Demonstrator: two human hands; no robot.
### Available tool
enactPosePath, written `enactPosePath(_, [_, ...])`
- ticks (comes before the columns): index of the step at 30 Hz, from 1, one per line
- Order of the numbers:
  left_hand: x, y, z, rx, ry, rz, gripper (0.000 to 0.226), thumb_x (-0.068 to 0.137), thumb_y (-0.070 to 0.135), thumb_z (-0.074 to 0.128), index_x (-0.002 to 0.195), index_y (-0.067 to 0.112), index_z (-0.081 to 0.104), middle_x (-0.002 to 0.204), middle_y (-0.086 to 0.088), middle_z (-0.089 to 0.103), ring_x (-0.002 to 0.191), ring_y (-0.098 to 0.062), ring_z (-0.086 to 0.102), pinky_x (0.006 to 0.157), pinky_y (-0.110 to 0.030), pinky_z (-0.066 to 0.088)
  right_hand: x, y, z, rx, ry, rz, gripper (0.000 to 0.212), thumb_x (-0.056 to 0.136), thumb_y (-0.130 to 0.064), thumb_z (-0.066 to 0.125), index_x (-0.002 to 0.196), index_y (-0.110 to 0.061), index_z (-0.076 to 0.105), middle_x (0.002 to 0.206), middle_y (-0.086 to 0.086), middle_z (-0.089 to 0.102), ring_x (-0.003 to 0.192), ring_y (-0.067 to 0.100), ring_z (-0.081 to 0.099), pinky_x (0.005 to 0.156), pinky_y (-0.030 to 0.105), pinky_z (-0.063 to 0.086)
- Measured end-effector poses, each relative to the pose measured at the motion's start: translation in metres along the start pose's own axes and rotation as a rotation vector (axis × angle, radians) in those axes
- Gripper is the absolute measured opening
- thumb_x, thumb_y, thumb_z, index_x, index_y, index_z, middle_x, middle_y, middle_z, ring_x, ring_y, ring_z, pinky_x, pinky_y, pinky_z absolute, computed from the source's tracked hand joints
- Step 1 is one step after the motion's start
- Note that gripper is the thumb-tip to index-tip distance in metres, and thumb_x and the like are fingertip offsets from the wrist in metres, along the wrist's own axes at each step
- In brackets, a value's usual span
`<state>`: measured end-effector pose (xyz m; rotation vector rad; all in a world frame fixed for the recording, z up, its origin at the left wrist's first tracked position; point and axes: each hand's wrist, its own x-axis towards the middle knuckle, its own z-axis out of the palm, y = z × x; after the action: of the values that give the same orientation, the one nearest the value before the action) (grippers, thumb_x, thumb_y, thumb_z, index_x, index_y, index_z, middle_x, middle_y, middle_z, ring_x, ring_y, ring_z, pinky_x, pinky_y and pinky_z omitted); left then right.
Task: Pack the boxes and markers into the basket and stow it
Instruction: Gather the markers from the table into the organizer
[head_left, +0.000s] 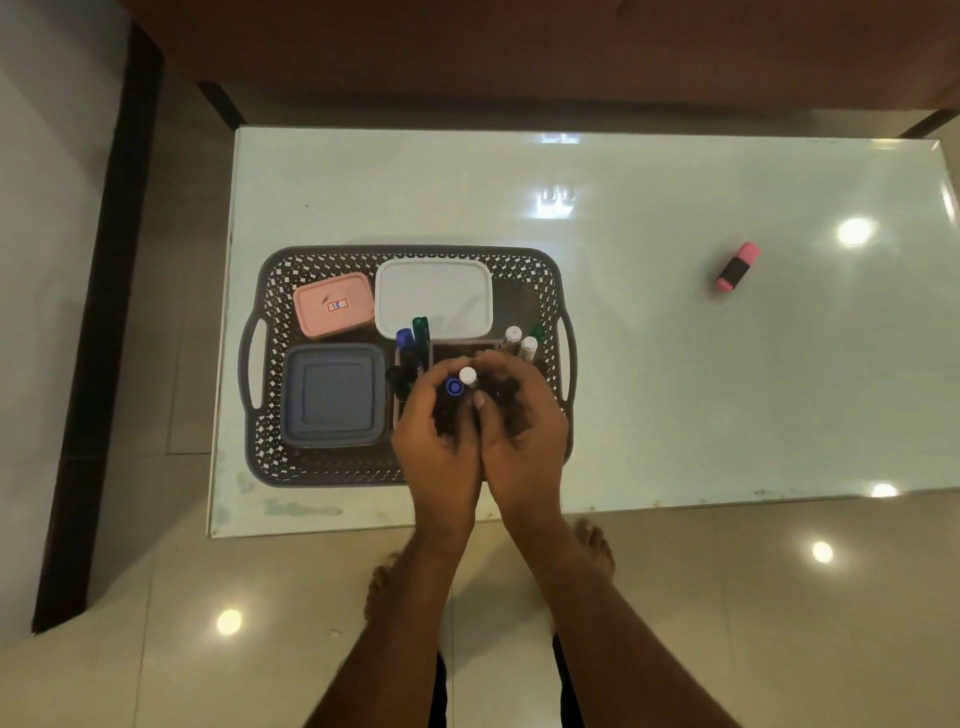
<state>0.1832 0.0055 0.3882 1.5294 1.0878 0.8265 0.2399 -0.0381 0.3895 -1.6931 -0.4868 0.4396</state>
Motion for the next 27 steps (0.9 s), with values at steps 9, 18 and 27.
enactPosePath(9, [0.003,-0.008,0.0,0.181,0.015,0.158,0.026,0.093,-0.002,0.064,0.119,-0.002,0.068,0.116,-0.014,0.069,0.112,-0.028,0.066,0.102,-0.044,0.055,0.004,0.002,-0.002,-0.15,-0.006,-0.14,0.031,0.093,0.008,0.065,0.122,-0.001,0.07,0.12,0.009,0.069,0.116,0.013,0.065,0.101,0.024,0.052])
enactPosePath(18, [-0.003,-0.004,0.005,0.138,0.055,0.072,0.026,0.098,0.016,0.061,0.118,0.002,0.066,0.119,-0.009,0.067,0.114,-0.024,0.065,0.097,-0.047,0.056,0.001,0.003,-0.007,-0.283,0.06,-0.151,0.031,0.1,-0.005,0.059,0.131,-0.006,0.063,0.123,0.004,0.068,0.116,0.003,0.062,0.102,0.02,0.052])
enactPosePath(27, [-0.005,-0.002,0.01,0.111,0.119,0.069,0.027,0.096,0.005,0.06,0.123,0.001,0.062,0.124,-0.013,0.065,0.12,-0.025,0.063,0.102,-0.043,0.055,0.004,0.009,-0.017,-0.363,-0.026,-0.277,0.032,0.098,-0.006,0.061,0.129,0.003,0.065,0.129,0.018,0.067,0.126,0.017,0.06,0.112,0.018,0.043])
